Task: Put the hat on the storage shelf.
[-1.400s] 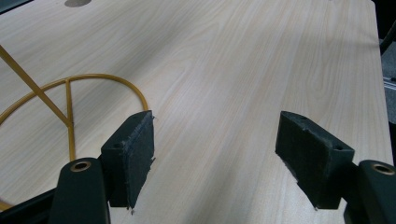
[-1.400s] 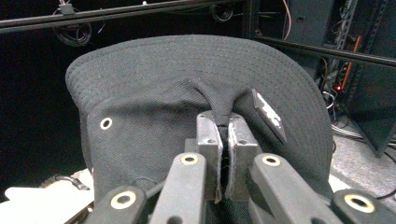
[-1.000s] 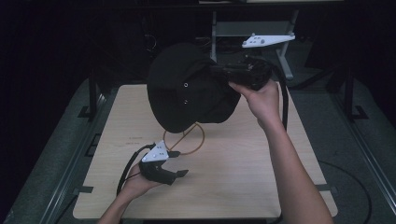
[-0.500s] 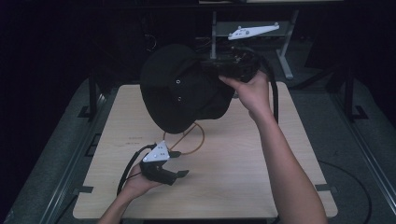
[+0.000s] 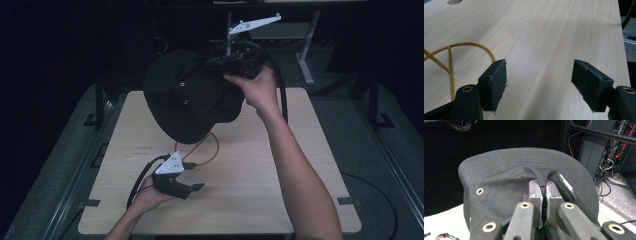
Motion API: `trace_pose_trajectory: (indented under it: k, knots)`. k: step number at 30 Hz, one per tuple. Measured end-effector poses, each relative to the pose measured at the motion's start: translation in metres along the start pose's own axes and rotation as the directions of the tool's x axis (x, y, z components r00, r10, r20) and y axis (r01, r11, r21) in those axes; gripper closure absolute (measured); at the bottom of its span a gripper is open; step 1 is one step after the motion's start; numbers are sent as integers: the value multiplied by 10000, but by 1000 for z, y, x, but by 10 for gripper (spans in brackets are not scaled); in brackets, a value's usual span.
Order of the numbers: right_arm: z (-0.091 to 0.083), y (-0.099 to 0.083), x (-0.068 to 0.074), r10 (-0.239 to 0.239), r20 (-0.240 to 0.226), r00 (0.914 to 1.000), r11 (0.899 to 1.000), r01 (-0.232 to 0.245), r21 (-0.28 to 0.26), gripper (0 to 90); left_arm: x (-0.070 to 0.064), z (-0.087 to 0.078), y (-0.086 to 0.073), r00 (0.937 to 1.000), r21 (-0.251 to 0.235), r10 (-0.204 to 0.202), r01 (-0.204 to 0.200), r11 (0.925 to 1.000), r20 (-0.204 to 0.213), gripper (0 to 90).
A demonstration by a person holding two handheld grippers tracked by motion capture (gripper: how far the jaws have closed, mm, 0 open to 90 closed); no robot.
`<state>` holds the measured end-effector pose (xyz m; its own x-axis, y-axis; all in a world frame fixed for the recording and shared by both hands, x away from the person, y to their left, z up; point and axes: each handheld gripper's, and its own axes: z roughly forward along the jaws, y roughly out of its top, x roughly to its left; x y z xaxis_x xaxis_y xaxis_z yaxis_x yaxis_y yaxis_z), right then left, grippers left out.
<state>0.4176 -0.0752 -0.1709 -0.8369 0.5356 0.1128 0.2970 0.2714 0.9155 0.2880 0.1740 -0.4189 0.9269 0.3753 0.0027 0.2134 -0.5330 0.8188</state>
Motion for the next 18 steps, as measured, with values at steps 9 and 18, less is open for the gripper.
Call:
trace_pose_trajectory:
  k: [9, 18]
  knots:
    - [18, 6, -5, 109, -34, 9999, 9996, -108, 277, 856, -2, 3, 2, 9998, -96, 99, -98, 9999, 198, 277]
    - [36, 12, -1, -74, 21, 10000, 9976, 73, 691, 855, -5, 6, 3, 9975, 11, 506, -507, 9987, 484, 277]
